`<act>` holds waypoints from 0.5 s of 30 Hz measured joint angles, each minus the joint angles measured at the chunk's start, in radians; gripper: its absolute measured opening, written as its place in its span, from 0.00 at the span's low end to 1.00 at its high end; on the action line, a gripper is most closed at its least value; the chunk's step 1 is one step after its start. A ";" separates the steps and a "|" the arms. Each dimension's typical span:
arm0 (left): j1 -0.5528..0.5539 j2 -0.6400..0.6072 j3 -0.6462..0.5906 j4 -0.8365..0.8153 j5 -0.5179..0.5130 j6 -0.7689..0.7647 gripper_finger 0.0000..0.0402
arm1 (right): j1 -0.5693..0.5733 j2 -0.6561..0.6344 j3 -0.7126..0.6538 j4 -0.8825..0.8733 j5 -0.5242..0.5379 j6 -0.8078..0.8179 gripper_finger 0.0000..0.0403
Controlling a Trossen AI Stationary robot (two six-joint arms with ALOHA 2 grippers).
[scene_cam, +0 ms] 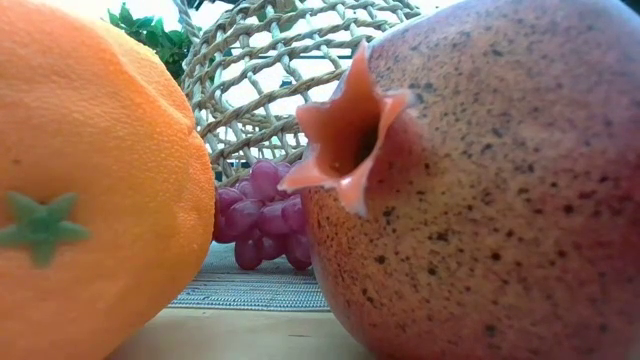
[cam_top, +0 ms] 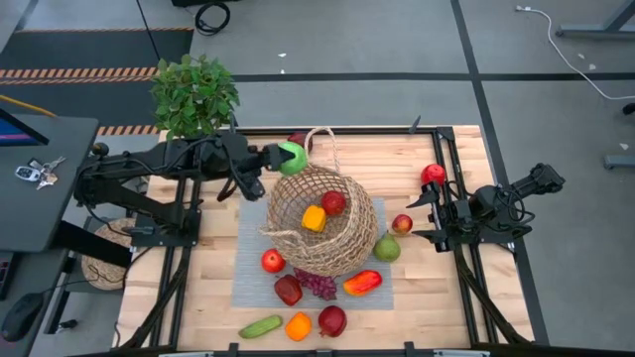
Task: Build produce basket
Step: Put the green apple into the basket
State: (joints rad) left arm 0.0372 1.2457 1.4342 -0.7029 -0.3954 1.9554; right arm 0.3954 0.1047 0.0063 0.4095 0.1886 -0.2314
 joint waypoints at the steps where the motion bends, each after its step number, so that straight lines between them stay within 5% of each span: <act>1: 0.000 0.000 0.000 0.000 0.000 0.041 0.79 | 0.000 0.000 0.000 0.000 0.000 0.000 0.77; 15: 0.000 0.000 0.000 0.000 -0.001 0.038 0.79 | 0.000 0.000 0.000 0.000 0.000 0.000 0.77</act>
State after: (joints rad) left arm 0.0372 1.2457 1.4338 -0.7027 -0.3960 1.9929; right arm 0.3954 0.1047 0.0064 0.4096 0.1884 -0.2313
